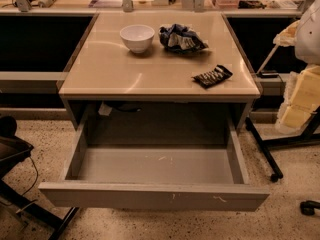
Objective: Place blue chip bag into top drawer
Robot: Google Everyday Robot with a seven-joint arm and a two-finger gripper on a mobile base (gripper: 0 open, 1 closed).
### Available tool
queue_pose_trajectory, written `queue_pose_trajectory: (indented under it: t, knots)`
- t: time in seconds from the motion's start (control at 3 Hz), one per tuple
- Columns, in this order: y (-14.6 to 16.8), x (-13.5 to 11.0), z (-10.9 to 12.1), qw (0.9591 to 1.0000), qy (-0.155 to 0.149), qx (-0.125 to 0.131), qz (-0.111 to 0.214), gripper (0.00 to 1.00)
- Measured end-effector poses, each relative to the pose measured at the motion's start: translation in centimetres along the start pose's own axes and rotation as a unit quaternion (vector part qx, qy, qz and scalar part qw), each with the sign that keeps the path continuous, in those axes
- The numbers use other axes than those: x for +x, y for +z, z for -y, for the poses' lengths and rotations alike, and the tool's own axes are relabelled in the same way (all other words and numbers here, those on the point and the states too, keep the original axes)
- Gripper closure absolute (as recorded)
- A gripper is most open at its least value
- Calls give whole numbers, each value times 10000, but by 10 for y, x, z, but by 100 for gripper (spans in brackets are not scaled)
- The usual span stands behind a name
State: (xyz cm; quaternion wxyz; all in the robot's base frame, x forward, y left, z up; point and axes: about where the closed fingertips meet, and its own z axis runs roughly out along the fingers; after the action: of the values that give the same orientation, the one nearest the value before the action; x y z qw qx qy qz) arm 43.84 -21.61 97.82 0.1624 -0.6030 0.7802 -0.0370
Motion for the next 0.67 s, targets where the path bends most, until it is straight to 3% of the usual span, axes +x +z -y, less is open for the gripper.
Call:
queue_pose_trajectory:
  t: [0.67]
  knots:
    - [-1, -4, 9, 10000, -61, 24, 67, 0]
